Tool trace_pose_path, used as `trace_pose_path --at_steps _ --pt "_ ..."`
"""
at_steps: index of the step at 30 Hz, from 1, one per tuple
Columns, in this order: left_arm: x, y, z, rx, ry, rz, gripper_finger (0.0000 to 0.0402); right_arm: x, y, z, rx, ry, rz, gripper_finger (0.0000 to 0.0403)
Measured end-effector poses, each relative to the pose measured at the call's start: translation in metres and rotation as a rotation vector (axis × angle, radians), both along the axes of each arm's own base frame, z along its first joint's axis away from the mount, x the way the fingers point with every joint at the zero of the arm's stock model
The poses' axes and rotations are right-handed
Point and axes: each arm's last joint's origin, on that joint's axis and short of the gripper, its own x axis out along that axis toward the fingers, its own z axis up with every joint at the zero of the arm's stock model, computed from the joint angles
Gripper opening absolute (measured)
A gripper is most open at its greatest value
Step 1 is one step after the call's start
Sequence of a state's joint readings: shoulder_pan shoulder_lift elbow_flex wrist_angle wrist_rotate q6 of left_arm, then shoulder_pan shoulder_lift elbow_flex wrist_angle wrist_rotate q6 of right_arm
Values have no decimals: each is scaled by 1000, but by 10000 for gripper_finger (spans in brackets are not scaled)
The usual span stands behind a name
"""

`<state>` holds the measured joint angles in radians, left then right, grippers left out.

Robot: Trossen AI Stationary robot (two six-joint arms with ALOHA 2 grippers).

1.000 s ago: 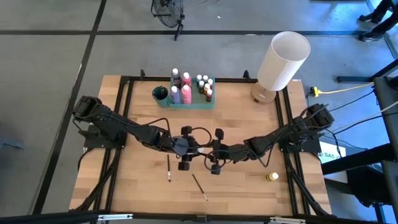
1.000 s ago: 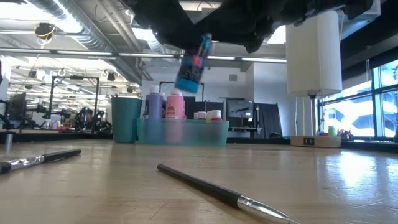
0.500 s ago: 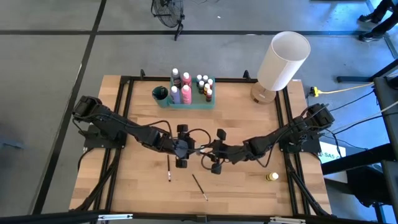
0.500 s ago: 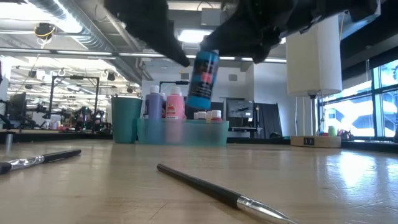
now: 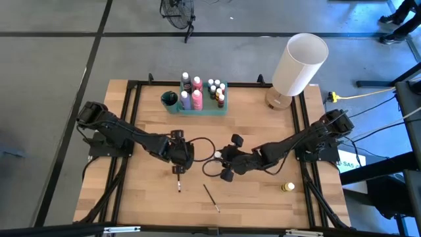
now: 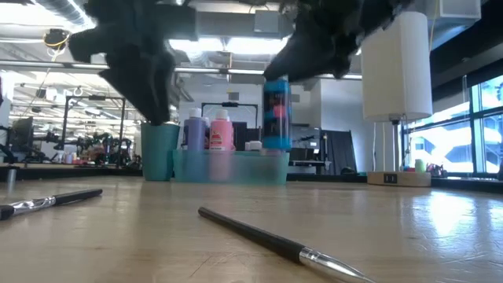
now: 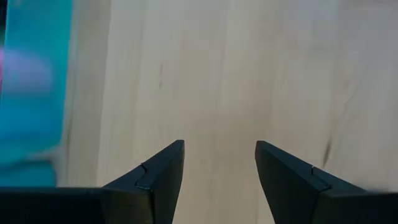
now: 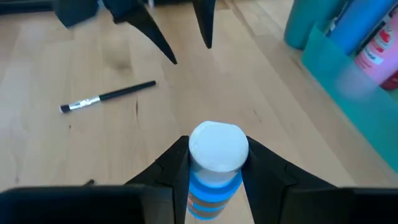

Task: Pick & Place Paint Supplies
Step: Put the small blue paint bottle into the green bin

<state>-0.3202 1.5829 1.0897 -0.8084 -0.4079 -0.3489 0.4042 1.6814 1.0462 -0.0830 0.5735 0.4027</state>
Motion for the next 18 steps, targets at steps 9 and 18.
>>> trace_pose_path --at_steps 9,18 --pt "-18 6 -4 24 142 138 194 5 2 49 39 105 -100 118" --pt "-39 8 -32 -6 262 181 196 -4 -21 93 29 223 -323 118"
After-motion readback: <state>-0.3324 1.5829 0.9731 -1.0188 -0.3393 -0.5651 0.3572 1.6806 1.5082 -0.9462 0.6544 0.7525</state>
